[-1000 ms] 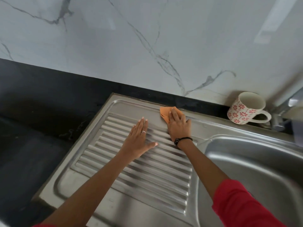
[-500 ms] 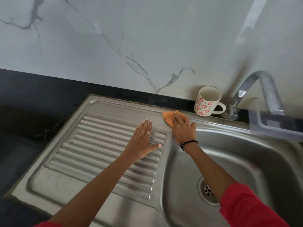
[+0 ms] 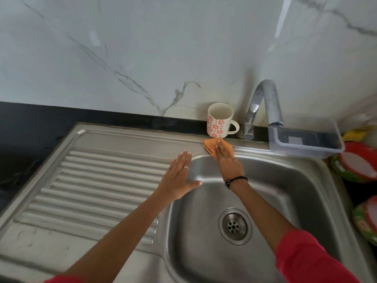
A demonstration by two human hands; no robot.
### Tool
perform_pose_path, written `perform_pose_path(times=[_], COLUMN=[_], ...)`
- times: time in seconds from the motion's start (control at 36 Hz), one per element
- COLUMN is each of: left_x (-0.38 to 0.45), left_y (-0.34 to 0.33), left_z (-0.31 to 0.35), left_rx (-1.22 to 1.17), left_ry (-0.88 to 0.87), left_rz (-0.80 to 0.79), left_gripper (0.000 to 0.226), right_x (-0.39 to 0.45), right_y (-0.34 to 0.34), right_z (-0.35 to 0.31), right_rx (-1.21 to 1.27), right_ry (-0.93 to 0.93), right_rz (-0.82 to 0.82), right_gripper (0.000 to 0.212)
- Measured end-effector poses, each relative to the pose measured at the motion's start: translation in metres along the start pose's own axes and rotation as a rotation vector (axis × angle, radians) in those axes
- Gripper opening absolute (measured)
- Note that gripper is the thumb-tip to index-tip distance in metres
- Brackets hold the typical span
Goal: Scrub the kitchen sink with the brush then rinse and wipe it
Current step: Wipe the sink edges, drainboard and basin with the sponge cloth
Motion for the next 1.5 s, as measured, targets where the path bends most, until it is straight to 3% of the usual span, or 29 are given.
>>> perform_pose_path(times=[0.25, 0.33, 0.42, 0.47, 0.53, 0.61, 0.72, 0.81, 0.94, 1.06, 1.17, 1.25, 1.36, 1.5], left_x=[0.007, 0.012, 0.014, 0.015, 0.017, 0.021, 0.026, 0.029, 0.033, 0.048, 0.078, 0.098, 0.112, 0.130], left_y=[-0.005, -0.005, -0.006, -0.006, -0.007, -0.009, -0.007, 0.003, 0.024, 0.039, 0.053, 0.060, 0.056, 0.065], left_z=[0.032, 0.043, 0.055, 0.063, 0.072, 0.084, 0.099, 0.110, 0.133, 0.161, 0.191, 0.209, 0.218, 0.220], left_rx=[0.046, 0.061, 0.078, 0.068, 0.063, 0.062, 0.055, 0.030, -0.058, -0.037, 0.036, 0.084, 0.132, 0.212], left_ry=[-0.074, -0.098, -0.126, -0.146, -0.169, -0.200, -0.228, -0.241, -0.304, -0.434, -0.536, -0.538, -0.496, -0.478], left_rz=[0.031, 0.026, 0.029, 0.028, 0.023, 0.017, 0.040, 0.117, 0.282, 0.396, 0.481, 0.486, 0.486, 0.511], left_gripper=[0.094, 0.098, 0.100, 0.100, 0.101, 0.102, 0.095, 0.079, 0.055, 0.048, 0.046, 0.052, 0.053, 0.031], right_x=[-0.015, -0.026, -0.030, -0.039, -0.042, -0.049, -0.064, -0.086, -0.128, -0.160, -0.177, -0.181, -0.181, -0.171], right_y=[0.015, 0.019, 0.020, 0.027, 0.031, 0.034, 0.037, 0.042, 0.039, 0.021, 0.019, 0.013, 0.005, 0.007], right_z=[0.037, 0.051, 0.074, 0.078, 0.091, 0.098, 0.104, 0.107, 0.134, 0.155, 0.155, 0.157, 0.156, 0.156], right_rx=[0.073, 0.380, 0.417, 0.366, 0.284, 0.444, 0.707, 0.870, 1.226, 1.647, 1.941, 1.971, 2.052, 2.180], right_ry=[-0.092, 0.008, 0.071, 0.010, -0.233, -0.317, -0.405, -0.461, -0.603, -0.844, -0.882, -0.944, -1.043, -0.913], right_rz=[0.023, 0.181, 0.291, 0.180, 0.100, 0.140, 0.199, 0.151, 0.464, 0.658, 0.646, 0.622, 0.566, 0.550], right_gripper=[0.065, 0.056, 0.029, 0.039, 0.051, 0.050, 0.069, 0.054, 0.015, 0.025, 0.025, 0.037, 0.038, 0.027])
Point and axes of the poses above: each hand's wrist, its own x-axis towards the middle knuckle, its own y-axis out of the back of the hand, z = x × y, the point moved 4 cm from there along x, towards the middle knuckle, and after that the axes turned 15 degrees about x, right-handed, at the moved point
